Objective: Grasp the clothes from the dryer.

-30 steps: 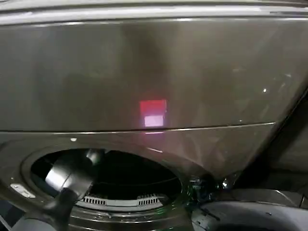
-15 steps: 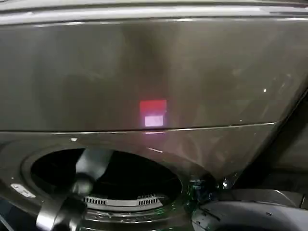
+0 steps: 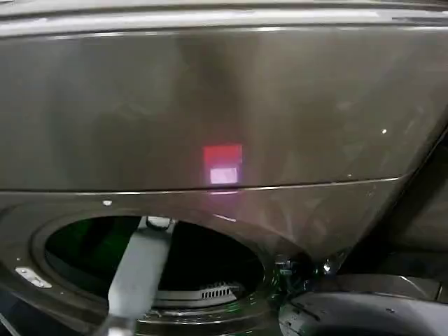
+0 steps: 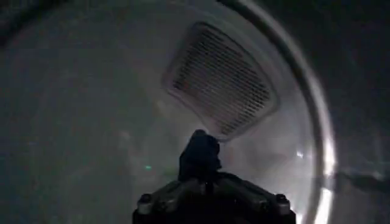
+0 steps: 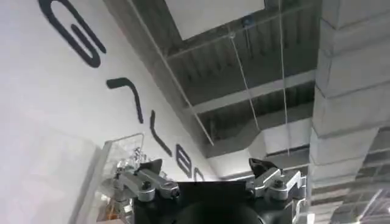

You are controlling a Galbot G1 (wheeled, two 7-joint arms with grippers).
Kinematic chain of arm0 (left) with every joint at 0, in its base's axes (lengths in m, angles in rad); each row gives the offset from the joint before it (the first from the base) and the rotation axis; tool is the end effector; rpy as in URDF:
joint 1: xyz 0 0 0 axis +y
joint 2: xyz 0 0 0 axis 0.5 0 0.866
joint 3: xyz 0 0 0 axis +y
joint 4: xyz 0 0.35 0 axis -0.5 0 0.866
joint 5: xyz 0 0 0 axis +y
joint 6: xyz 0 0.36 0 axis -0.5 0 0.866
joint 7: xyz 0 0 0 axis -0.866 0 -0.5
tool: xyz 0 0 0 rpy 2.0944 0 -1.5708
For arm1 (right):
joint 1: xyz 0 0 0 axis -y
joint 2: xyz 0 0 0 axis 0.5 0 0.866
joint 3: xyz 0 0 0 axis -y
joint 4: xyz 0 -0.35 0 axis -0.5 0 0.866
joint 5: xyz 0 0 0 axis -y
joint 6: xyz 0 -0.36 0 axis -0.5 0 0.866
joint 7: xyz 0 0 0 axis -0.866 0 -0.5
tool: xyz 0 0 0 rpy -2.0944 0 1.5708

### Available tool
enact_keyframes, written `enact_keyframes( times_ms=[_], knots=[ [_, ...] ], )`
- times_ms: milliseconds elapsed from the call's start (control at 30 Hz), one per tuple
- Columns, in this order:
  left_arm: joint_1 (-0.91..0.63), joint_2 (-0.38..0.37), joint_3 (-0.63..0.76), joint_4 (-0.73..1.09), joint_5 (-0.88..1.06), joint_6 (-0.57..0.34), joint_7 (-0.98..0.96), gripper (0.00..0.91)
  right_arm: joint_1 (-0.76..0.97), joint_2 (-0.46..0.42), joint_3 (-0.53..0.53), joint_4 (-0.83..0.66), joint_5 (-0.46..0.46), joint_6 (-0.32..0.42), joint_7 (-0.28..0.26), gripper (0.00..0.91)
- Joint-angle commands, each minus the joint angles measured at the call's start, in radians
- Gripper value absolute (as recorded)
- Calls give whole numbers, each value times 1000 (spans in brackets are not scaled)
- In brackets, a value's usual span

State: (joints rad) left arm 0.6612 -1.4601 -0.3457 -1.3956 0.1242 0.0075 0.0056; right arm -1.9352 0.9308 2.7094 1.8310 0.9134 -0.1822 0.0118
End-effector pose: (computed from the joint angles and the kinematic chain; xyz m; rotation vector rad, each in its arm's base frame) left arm 0.4803 -0.0167 -0.2551 0.1947 2.9062 0.4118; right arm -0.1552 -0.3816 0.1325 1.4026 1.9228 -0.6522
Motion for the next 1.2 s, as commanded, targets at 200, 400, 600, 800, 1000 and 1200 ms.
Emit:
enact_keyframes(
  times_ms=[200,400,600,800,1000,1200],
  knots=[
    [206,-51,-25,-198,-23,-38,-212,0,-13,4,13,2,-35,11,0,907],
    [217,-48,-26,-220,-28,-21,-183,0,-27,3,23,1,-25,10,2,907],
    [206,-45,-28,-224,-34,-3,-160,0,-33,-3,25,0,-23,17,2,907],
    [199,-47,-34,-217,-33,2,-147,0,-21,-3,28,4,-22,-1,0,907],
    [187,-46,-36,-214,-36,6,-139,0,-15,-4,30,4,-24,-11,2,907],
    [170,-49,-36,-200,-42,9,-136,0,-21,-3,37,0,-23,-11,-2,907]
  ],
)
